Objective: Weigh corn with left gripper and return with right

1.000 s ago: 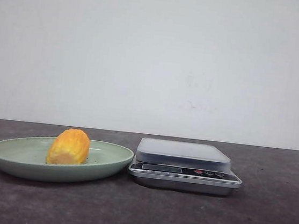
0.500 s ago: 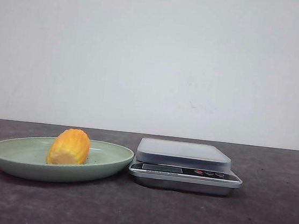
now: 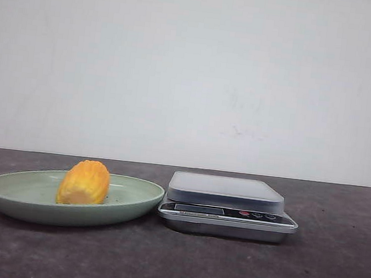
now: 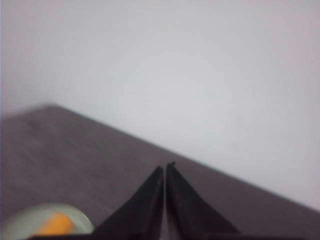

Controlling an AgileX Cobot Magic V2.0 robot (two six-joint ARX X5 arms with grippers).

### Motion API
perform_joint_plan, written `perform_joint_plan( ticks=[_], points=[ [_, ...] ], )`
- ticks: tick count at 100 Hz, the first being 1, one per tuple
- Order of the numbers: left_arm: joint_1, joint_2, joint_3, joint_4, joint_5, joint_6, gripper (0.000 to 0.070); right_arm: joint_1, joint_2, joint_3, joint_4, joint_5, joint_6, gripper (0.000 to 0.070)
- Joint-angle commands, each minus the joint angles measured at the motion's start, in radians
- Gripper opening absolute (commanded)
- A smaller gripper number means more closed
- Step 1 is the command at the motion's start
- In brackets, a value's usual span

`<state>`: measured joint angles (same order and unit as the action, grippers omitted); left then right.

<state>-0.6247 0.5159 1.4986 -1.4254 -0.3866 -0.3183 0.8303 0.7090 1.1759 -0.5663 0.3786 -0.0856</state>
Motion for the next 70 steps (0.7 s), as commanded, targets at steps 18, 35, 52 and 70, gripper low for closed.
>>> perform_joint_plan(
  ticks=[18,35,52,70],
  points=[
    [-0.005,0.005,0.023,-0.050,0.002,-0.008,0.0001,-0.345,-0.100,-0.330,0.198,-0.191,-0.007,0.0000],
    [-0.005,0.005,0.023,-0.050,0.002,-0.008,0.0002,-0.480,-0.335,-0.693,0.421,-0.241,0.001,0.0000],
    [-0.005,0.005,0.023,-0.050,0.002,-0.008,0.0002,-0.560,-0.552,-0.916,0.424,-0.219,0.069,0.0000],
    [-0.005,0.005,0.023,-0.050,0.002,-0.008,0.0002,-0.620,-0.653,-1.052,0.426,-0.238,0.109,0.0000]
  ],
)
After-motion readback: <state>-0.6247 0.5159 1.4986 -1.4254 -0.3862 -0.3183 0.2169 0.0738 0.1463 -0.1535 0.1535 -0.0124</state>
